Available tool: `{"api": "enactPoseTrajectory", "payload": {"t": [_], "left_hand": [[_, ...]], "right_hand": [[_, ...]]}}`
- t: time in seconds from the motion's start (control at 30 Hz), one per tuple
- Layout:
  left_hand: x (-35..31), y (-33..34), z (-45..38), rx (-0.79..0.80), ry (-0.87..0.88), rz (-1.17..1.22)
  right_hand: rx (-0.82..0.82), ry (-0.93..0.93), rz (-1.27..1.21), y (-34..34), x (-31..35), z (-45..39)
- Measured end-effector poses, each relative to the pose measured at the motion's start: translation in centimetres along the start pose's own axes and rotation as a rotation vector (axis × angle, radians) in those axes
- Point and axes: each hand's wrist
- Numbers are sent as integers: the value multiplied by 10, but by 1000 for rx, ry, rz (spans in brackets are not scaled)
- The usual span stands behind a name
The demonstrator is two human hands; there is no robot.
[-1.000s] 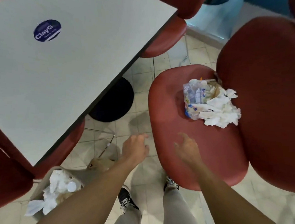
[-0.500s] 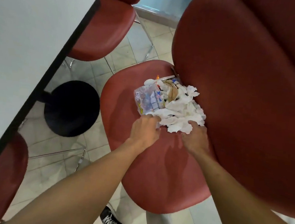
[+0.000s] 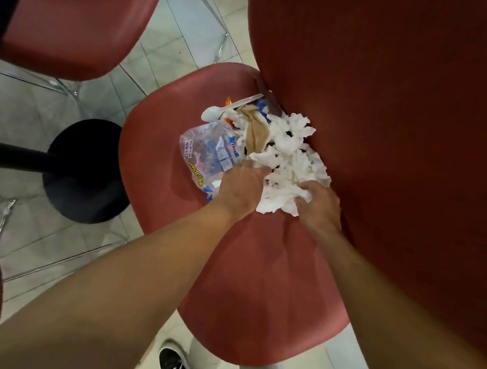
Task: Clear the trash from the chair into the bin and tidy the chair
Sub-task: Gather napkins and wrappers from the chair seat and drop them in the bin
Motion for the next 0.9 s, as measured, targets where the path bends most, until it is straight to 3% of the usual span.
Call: {"api": "enactPoseTrajectory", "payload": {"t": [0.13,0.47,0.63,0.9], "left_hand": [[-1,-1,7,-9,-37,0],[-3,-53,55,-250,-122,277],[1,-86,102,-361,-172,390],[41,-118,201,-397,-333,526]], "right_hand": [[-40,41,-31,-6,-5,14],[-141,40,-125,-47,17,69],[-159,9,-140,-70,35,113],[-127,-80,-123,-79,65,199]]}}
Point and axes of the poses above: each hand's wrist, its own z-axis away from the middle knuckle, its own y-axis out of the palm, x = y × z, and after that the axes turned 14 degrees about -x, right-handed
